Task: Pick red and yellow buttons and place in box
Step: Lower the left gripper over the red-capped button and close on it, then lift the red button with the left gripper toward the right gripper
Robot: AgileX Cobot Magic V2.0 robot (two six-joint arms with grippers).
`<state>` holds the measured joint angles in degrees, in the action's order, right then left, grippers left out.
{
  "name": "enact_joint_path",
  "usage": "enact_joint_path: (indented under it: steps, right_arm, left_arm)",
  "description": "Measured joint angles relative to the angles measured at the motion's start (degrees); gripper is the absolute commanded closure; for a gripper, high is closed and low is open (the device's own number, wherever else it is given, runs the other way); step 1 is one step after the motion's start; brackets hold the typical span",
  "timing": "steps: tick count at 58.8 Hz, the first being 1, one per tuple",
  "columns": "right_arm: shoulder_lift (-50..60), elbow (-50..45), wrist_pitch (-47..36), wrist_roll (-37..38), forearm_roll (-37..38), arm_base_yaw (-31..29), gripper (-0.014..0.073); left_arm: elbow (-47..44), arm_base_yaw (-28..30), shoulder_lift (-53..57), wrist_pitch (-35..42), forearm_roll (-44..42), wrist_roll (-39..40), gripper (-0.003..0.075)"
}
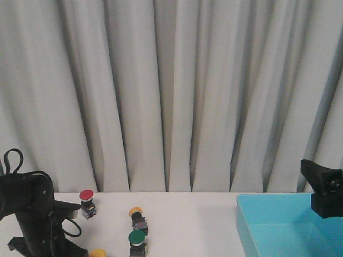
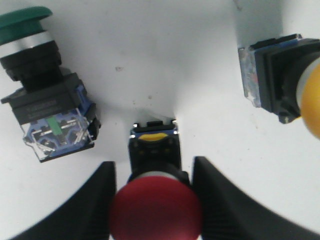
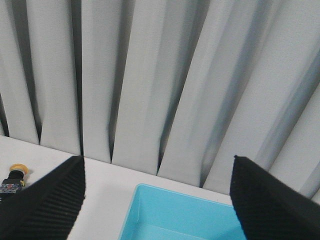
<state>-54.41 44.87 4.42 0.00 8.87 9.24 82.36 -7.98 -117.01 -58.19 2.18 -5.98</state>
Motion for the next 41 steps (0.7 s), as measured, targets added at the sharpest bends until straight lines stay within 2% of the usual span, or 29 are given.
enact_joint_path:
  steps: [4,25,41]
  right_arm:
    - [0.00,0.00,0.00,0.00,0.00,0.00,0.0013]
    - [0.00,0.00,-0.68,0.00,0.00,0.00,0.0013]
    - [0.00,0.00,-6.93,0.00,0.00,0.00,0.0013]
  left_arm:
    - [0.00,0.00,0.00,0.00,0.00,-0.05,0.0729]
    - [2.88,0.00,1.50,-3.80,0.67,-0.10,0.0726]
    - [6.64,0.00,15.08,-5.64,1.31,-0.95,0.0726]
